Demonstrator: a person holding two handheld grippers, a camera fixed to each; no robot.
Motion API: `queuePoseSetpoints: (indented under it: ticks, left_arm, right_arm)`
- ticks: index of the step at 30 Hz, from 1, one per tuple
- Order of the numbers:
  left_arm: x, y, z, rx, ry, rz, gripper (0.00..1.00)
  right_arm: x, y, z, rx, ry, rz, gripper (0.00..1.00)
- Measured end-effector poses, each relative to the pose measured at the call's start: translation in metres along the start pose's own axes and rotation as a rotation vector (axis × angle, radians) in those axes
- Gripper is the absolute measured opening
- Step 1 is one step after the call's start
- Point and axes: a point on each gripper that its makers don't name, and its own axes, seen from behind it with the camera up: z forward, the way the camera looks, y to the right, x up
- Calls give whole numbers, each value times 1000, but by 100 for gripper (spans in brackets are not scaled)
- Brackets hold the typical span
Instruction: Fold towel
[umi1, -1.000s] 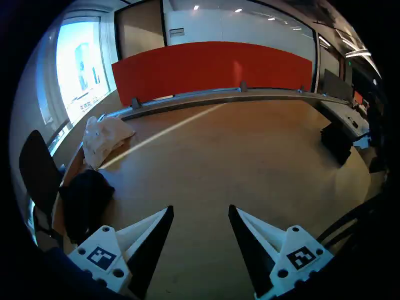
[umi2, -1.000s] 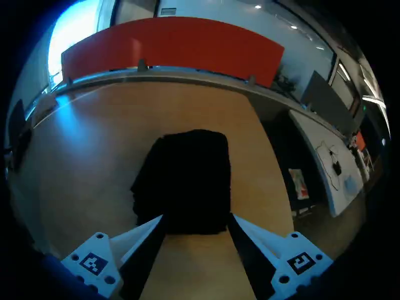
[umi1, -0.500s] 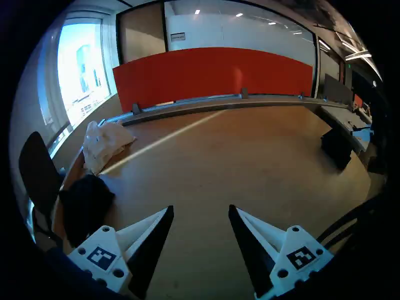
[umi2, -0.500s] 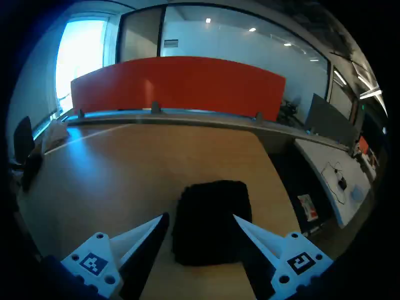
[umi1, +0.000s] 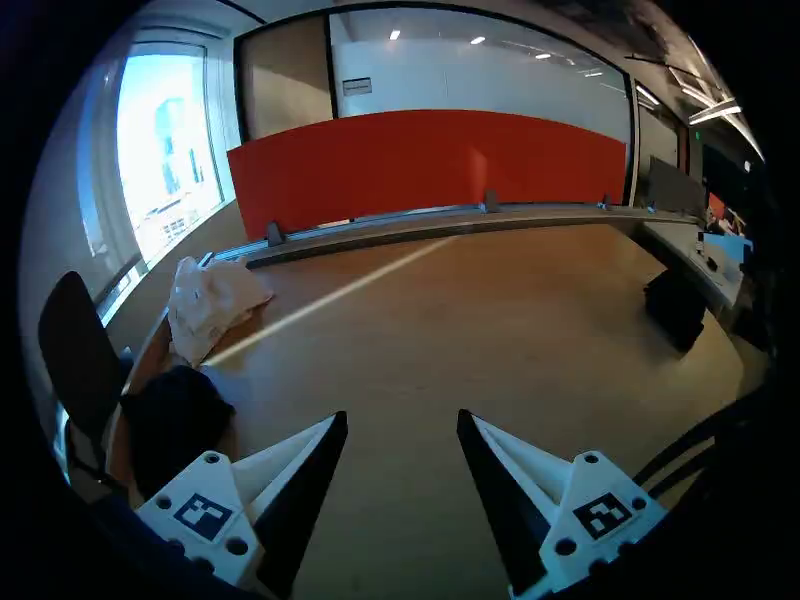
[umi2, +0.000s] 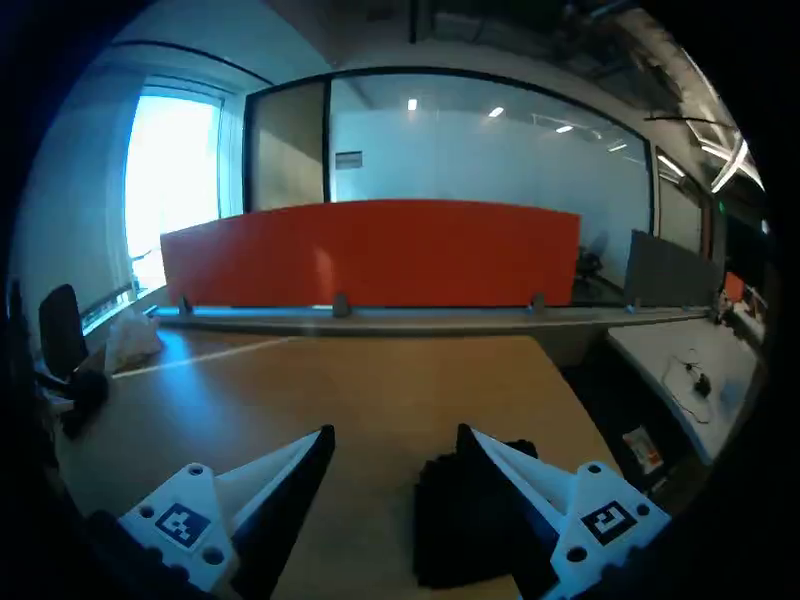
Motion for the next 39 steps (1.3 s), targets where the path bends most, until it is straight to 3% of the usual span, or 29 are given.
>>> queuePoseSetpoints:
  ticks: [15,39]
  left_arm:
    - [29,-12,8,27,84,-29,81]
    - [107,-38,9,90,340,-121,81]
  right_arm:
    - [25,-38,7,24,91,16,95]
    - [71,-99,4,32,234,42,95]
